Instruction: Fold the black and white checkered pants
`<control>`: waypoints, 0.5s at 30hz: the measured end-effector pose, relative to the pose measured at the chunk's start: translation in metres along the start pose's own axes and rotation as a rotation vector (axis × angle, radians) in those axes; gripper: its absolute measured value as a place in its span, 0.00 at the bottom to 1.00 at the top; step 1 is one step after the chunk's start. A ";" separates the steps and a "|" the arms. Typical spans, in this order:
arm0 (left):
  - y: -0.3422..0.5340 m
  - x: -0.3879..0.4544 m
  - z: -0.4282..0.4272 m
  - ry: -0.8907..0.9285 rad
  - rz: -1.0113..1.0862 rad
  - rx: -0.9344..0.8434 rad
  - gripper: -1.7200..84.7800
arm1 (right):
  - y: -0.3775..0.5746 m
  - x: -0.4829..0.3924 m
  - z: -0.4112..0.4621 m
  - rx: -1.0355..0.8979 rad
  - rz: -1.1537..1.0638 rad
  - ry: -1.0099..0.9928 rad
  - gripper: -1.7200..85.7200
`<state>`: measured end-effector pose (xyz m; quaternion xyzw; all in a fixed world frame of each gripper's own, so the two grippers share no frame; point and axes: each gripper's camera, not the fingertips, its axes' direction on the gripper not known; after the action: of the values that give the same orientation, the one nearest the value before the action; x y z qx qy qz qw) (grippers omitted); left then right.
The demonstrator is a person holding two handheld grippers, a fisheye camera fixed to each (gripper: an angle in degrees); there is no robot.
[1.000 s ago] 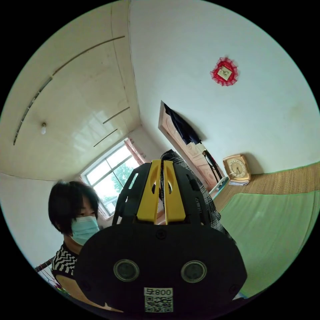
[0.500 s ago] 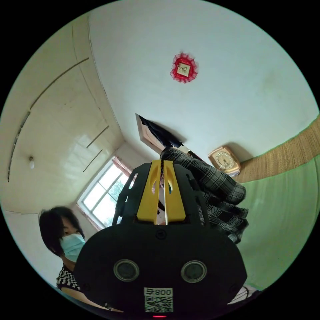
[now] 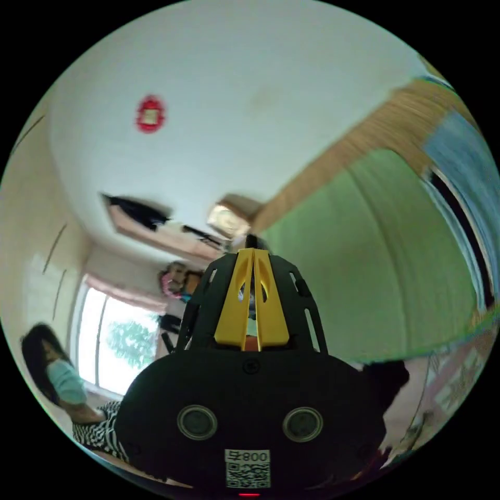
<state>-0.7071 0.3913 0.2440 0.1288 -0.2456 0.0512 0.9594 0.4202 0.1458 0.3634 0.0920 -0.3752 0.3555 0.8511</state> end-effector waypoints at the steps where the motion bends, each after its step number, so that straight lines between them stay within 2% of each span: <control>1: 0.004 -0.008 0.023 0.000 -0.064 -0.111 0.03 | 0.003 0.017 0.006 -0.022 0.056 0.049 0.02; 2: 0.006 -0.011 0.032 -0.008 -0.083 -0.158 0.02 | 0.012 0.041 0.014 -0.036 0.129 0.084 0.02; 4: 0.009 -0.015 0.045 -0.021 -0.117 -0.219 0.03 | 0.026 0.049 0.028 -0.067 0.112 0.086 0.02; 11: -0.011 -0.028 0.041 -0.007 -0.185 -0.235 0.03 | 0.066 -0.035 0.175 -0.417 -0.341 0.387 0.07; 15: -0.023 -0.036 0.042 0.011 -0.239 -0.247 0.03 | 0.090 -0.081 0.261 -0.568 -0.586 0.425 0.12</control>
<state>-0.7544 0.3567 0.2574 0.0377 -0.2279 -0.0932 0.9685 0.1726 0.0580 0.4796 -0.1175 -0.2329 -0.0061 0.9654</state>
